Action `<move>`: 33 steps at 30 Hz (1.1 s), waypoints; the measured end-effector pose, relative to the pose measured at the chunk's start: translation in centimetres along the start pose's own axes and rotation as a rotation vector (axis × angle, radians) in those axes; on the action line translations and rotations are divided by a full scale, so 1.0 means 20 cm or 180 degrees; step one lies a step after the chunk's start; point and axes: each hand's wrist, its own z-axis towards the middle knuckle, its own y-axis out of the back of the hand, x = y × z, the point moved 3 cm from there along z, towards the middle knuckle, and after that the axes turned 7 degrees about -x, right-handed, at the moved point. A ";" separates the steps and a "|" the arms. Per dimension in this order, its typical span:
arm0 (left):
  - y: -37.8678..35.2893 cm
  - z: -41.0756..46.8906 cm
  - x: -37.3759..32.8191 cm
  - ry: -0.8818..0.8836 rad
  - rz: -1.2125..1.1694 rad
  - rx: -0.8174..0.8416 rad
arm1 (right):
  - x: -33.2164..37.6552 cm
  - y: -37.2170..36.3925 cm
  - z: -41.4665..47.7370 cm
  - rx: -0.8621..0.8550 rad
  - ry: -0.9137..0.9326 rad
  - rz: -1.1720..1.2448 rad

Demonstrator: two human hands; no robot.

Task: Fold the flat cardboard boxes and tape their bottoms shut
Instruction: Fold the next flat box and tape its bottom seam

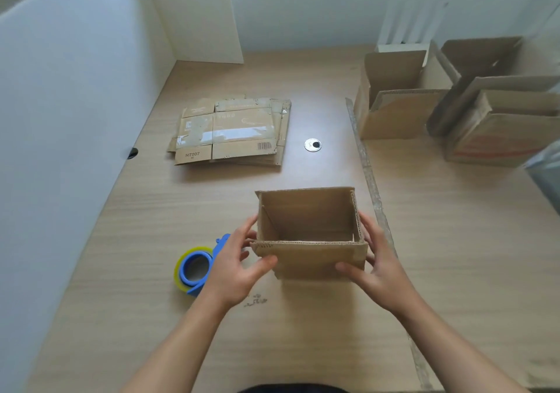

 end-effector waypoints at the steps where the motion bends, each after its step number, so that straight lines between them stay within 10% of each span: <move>1: 0.01 -0.01 0.00 -0.0110 0.0073 0.0049 | 0.00 0.02 -0.01 -0.0094 0.0060 -0.0022; 33: -0.17 0.07 0.17 0.0068 0.0991 -0.0456 | -0.09 -0.11 0.12 -0.0204 -0.0434 -0.0671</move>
